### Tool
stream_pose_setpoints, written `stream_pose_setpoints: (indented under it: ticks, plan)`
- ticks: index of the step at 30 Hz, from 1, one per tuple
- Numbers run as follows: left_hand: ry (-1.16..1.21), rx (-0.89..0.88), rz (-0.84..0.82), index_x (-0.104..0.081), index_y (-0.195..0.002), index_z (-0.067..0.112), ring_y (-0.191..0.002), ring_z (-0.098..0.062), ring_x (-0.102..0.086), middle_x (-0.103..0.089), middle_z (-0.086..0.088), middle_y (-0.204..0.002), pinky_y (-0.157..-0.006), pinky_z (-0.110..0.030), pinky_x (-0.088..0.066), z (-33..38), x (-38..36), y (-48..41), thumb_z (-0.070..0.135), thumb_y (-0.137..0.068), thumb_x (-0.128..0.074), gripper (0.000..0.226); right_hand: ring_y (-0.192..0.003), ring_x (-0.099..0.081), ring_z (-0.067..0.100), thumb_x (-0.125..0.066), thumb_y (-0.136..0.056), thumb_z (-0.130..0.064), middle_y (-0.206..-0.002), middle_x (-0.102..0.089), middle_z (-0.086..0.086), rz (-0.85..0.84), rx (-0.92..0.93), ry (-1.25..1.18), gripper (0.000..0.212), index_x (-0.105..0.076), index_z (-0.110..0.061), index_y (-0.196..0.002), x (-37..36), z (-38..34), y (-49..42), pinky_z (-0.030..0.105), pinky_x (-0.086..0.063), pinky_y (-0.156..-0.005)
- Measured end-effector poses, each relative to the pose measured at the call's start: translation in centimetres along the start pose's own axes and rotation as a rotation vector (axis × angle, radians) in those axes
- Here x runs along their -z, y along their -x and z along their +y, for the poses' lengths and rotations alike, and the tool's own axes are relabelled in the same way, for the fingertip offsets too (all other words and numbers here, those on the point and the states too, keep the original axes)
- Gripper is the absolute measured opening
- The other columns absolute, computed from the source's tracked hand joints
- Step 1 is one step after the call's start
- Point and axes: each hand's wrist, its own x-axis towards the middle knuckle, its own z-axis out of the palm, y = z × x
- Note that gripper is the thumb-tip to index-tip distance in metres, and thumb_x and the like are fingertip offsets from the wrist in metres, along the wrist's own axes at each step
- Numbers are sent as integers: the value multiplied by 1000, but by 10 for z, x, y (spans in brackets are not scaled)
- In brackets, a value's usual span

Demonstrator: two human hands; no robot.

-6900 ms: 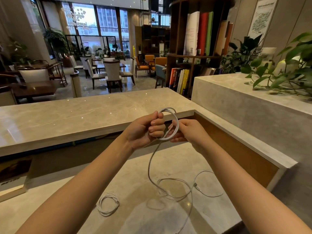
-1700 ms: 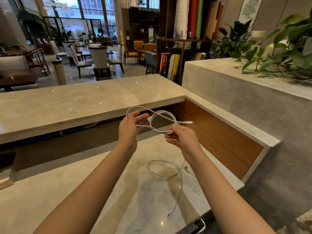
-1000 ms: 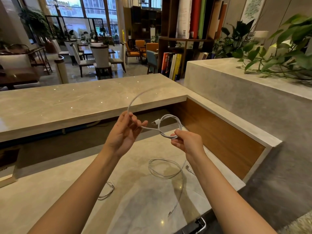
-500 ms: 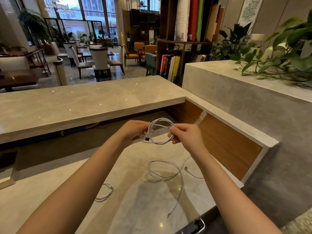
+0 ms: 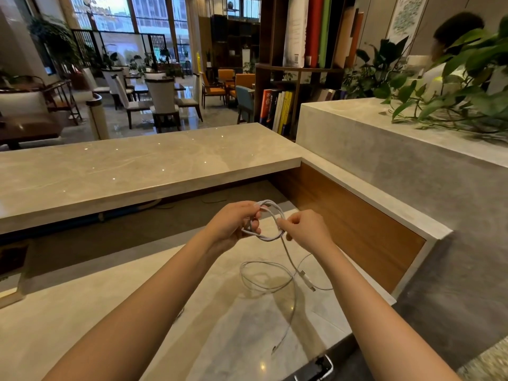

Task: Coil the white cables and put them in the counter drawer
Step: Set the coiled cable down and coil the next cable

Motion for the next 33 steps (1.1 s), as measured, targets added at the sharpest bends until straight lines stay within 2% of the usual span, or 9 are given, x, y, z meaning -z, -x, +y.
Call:
stream_pose_setpoints:
  ticks: [3,6,10,13,17,21,26,30,33]
  plan:
    - [63,-3,-21,-61,-82,4,-47,-8,-41,-48,-1,-60,-47,-20,-43,1,-3,0,11,-94,-45,21,-73,-54,15,-66,-80,-47,-82,-60,-1,67,178,273,34,-62,-15,-90,-2,-3,1,30,-45,-62]
    - [94,-5,-43,-60,-85,4,-49,-9,-40,-47,-1,-62,-48,-20,-39,6,-4,-1,13,-93,-45,19,-86,-49,14,-68,-79,-43,-96,-52,-2,202,420,251,38,-55,-16,-103,-1,-8,2,29,-46,-70]
    - [-74,-36,-61,-59,-89,7,-49,-6,-40,-46,0,-64,-47,-17,-40,13,-8,-4,17,-96,-43,20,-86,-49,16,-70,-82,-25,-103,-51,4,419,592,211,39,-56,-17,-118,1,-7,3,28,-48,-68]
    - [-145,-41,-81,-59,-94,8,-51,-6,-41,-46,0,-67,-48,-17,-41,15,-11,-8,18,-97,-44,19,-82,-50,19,-60,-89,-17,-95,-54,6,440,712,233,27,-62,-17,-115,4,-5,2,29,-45,-62]
    - [-226,-23,-92,-63,-100,11,-56,-8,-44,-48,1,-68,-54,-18,-42,8,-12,-10,20,-96,-46,19,-85,-55,14,-45,-97,-16,-88,-60,-4,319,482,-124,23,-67,-13,-103,22,-8,-6,21,-45,-68]
    - [-300,-12,-77,-65,-102,12,-56,-8,-42,-47,1,-68,-52,-16,-38,4,-14,-10,21,-97,-44,24,-61,-55,-2,-44,-97,-15,-72,-61,0,200,316,-355,24,-67,-10,-99,31,-12,-2,6,-44,-56]
    - [-579,-149,86,-62,-85,16,-56,-11,-44,-49,-1,-66,-54,-21,-38,2,-13,-16,21,-97,-42,24,-66,-65,13,-55,-90,-5,-79,-69,8,-172,126,-786,22,-63,-7,-111,46,-20,10,24,-58,-66]
    - [-496,-149,181,-62,-90,9,-55,-12,-40,-47,0,-64,-51,-21,-34,-6,1,-24,18,-98,-39,26,-50,-47,9,-52,-91,-7,-76,-64,8,-357,-76,-1195,30,-55,-3,-121,46,-21,23,17,-43,-44]
    - [-495,-99,142,-60,-85,12,-54,-12,-37,-44,-1,-63,-50,-21,-32,-12,6,-23,17,-99,-39,26,-46,-37,5,-48,-95,-12,-70,-59,1,-325,-37,-909,29,-52,-7,-124,50,-17,21,14,-29,-39]
